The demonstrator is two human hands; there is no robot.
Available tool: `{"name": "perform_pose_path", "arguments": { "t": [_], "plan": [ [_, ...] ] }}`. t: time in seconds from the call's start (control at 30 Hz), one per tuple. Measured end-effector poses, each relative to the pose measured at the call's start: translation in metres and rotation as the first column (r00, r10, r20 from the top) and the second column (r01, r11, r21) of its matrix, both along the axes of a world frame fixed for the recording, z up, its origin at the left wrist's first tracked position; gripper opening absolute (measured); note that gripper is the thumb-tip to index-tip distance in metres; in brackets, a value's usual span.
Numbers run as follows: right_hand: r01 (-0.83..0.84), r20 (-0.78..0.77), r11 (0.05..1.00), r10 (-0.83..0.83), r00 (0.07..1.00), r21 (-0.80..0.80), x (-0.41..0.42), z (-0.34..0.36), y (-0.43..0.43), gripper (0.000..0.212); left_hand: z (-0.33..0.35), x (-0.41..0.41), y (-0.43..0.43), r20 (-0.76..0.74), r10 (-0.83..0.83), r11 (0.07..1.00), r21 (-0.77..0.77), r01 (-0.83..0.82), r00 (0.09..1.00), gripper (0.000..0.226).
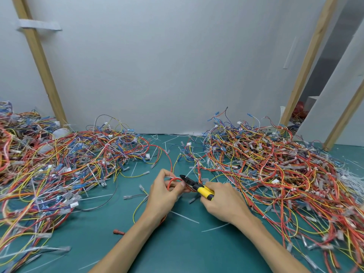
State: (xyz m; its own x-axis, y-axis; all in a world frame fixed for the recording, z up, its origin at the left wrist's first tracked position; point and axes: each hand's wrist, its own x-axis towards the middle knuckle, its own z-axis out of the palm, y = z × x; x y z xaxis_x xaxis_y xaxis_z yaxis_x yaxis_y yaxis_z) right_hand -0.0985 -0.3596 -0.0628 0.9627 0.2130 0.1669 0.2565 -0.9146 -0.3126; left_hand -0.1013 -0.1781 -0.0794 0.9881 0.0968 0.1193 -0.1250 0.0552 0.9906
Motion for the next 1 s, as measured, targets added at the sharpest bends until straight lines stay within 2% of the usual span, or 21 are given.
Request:
{"name": "perform_pose_path", "arguments": {
  "t": [0.47, 0.7, 0.77, 0.83, 0.87, 0.9, 1.0],
  "plan": [
    [0.030, -0.068, 0.999, -0.028, 0.997, 0.021, -0.001, 0.006, 0.000, 0.023, -0.001, 0.000, 0.000, 0.002, 0.000, 1.000, -0.006, 0.000, 1.000, 0.023],
    [0.085, -0.076, 0.946, -0.064, 0.995, 0.313, 0.002, 0.000, -0.001, 0.032, -0.001, -0.001, -0.001, 0.026, 0.019, 1.000, 0.023, -0.020, 0.999, 0.022],
    [0.051, -0.150, 0.845, 0.034, 0.988, 0.532, 0.000, 0.001, 0.001, 0.028, 0.000, -0.003, -0.002, 0.053, 0.038, 0.997, 0.062, -0.041, 0.998, 0.023],
    [0.085, -0.257, 0.591, 0.213, 0.943, 0.802, -0.004, 0.002, 0.007, 0.023, 0.001, -0.005, -0.002, 0.104, 0.056, 0.986, 0.152, -0.072, 0.993, 0.023],
    [0.137, -0.296, 0.466, 0.289, 0.910, 0.874, -0.006, 0.002, 0.010, 0.022, 0.001, -0.005, -0.003, 0.131, 0.062, 0.978, 0.190, -0.086, 0.990, 0.023],
    [0.180, -0.319, 0.381, 0.340, 0.885, 0.907, -0.007, 0.002, 0.013, 0.024, 0.001, -0.006, -0.003, 0.152, 0.069, 0.970, 0.220, -0.101, 0.986, 0.022],
    [0.207, -0.322, 0.315, 0.376, 0.869, 0.926, -0.008, 0.001, 0.019, 0.038, 0.002, -0.006, -0.003, 0.199, 0.088, 0.950, 0.277, -0.142, 0.976, 0.018]
  ]
}}
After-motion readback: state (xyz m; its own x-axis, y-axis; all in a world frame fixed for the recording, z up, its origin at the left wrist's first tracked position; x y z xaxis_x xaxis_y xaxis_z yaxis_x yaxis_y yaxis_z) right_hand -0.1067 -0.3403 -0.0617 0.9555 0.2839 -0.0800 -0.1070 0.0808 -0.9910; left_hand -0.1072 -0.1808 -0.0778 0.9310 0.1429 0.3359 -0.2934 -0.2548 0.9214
